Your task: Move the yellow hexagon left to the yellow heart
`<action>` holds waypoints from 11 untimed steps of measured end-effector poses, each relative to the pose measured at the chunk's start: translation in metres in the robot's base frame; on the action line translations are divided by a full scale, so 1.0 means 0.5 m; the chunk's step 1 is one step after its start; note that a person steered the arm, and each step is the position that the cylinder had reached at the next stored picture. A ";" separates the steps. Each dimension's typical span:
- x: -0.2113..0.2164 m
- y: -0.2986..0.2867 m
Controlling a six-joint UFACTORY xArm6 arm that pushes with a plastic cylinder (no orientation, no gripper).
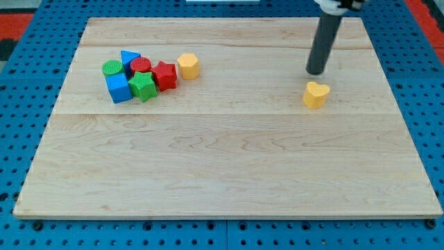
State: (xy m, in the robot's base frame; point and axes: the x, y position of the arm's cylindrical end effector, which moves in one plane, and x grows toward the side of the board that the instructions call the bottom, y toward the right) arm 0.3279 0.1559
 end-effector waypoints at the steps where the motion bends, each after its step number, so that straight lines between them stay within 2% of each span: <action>1: -0.094 -0.204; 2: -0.111 -0.423; 3: -0.031 -0.518; 5: 0.038 -0.243; 6: 0.047 -0.362; 7: 0.053 -0.431; 8: 0.127 -0.289; 9: 0.148 -0.142; 10: 0.144 -0.258; 11: 0.188 -0.343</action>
